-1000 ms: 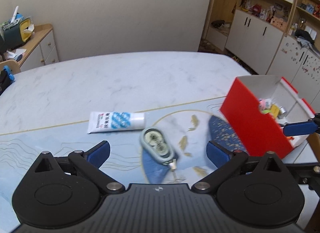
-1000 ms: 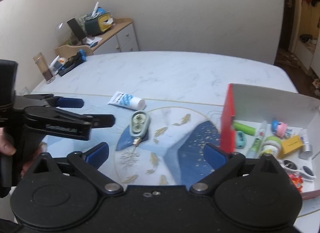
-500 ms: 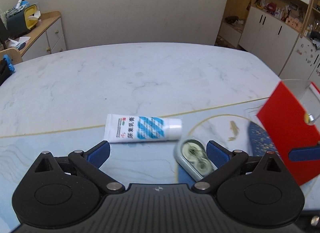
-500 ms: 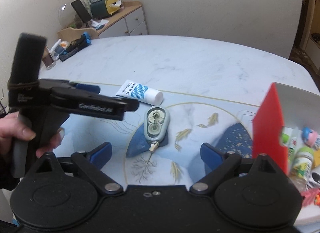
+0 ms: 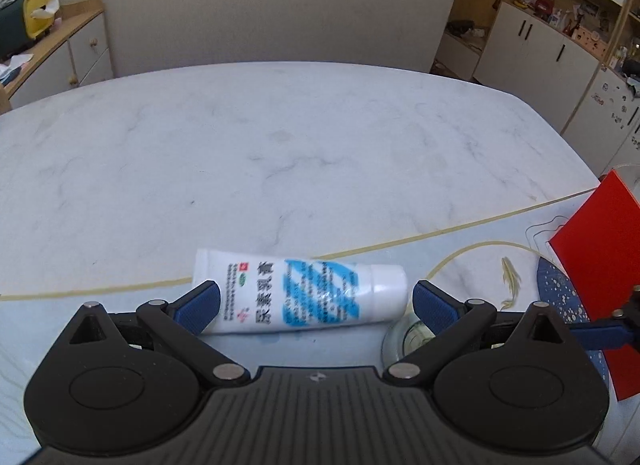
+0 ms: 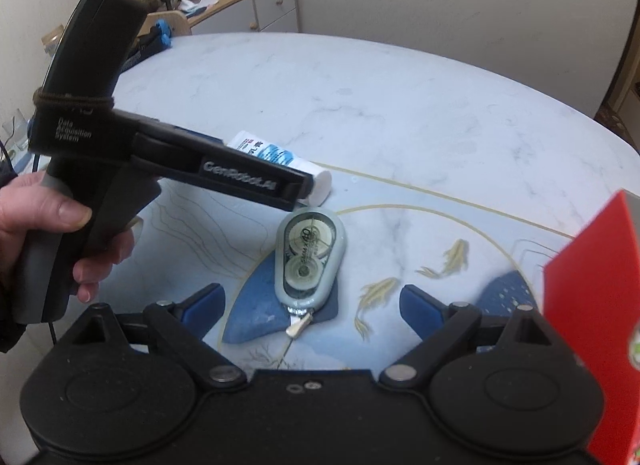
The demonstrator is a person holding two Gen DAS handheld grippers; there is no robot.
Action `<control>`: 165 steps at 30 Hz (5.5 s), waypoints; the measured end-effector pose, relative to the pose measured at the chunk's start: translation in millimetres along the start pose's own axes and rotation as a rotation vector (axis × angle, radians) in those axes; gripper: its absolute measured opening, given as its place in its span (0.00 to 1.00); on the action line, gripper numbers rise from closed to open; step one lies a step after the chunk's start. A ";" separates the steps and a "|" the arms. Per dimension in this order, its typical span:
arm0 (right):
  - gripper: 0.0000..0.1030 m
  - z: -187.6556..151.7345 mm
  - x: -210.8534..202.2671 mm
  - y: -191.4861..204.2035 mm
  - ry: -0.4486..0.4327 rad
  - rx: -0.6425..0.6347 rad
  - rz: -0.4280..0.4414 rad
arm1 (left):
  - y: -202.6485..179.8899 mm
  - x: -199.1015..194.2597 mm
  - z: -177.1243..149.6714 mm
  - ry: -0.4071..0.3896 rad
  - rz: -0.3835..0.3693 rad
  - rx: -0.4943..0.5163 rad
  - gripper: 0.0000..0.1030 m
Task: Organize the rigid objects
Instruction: 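Move the left gripper to the white tube while the right gripper approaches the correction tape, then grasp the white ointment tube with the left gripper while the right gripper grasps the correction tape, then carry the white tube and correction tape over the red shoebox, then release the tube from the left gripper while the right gripper drops the correction tape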
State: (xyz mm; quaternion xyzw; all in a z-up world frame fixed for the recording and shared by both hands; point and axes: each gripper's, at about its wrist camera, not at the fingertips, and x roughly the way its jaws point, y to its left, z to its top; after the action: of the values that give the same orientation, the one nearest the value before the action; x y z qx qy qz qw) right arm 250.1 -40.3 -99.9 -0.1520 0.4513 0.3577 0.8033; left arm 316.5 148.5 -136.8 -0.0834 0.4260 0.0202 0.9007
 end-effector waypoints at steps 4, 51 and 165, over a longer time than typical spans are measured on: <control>0.90 4.4 12.4 1.2 0.008 -0.016 0.027 | -6.9 -1.3 4.1 -0.024 -0.053 0.112 1.00; 0.46 -23.5 20.7 -26.2 0.024 0.002 -0.007 | 10.2 7.4 -21.2 0.017 -0.285 0.485 0.97; 0.46 -127.3 -110.6 -301.1 0.010 0.092 -0.103 | -373.6 50.7 38.9 0.129 -0.013 0.223 0.38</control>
State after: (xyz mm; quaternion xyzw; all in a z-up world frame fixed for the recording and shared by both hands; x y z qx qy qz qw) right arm 348.8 -370.9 -100.8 -0.1396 0.4627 0.2943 0.8245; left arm 418.6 -214.8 -101.9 0.0133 0.4819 -0.0383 0.8753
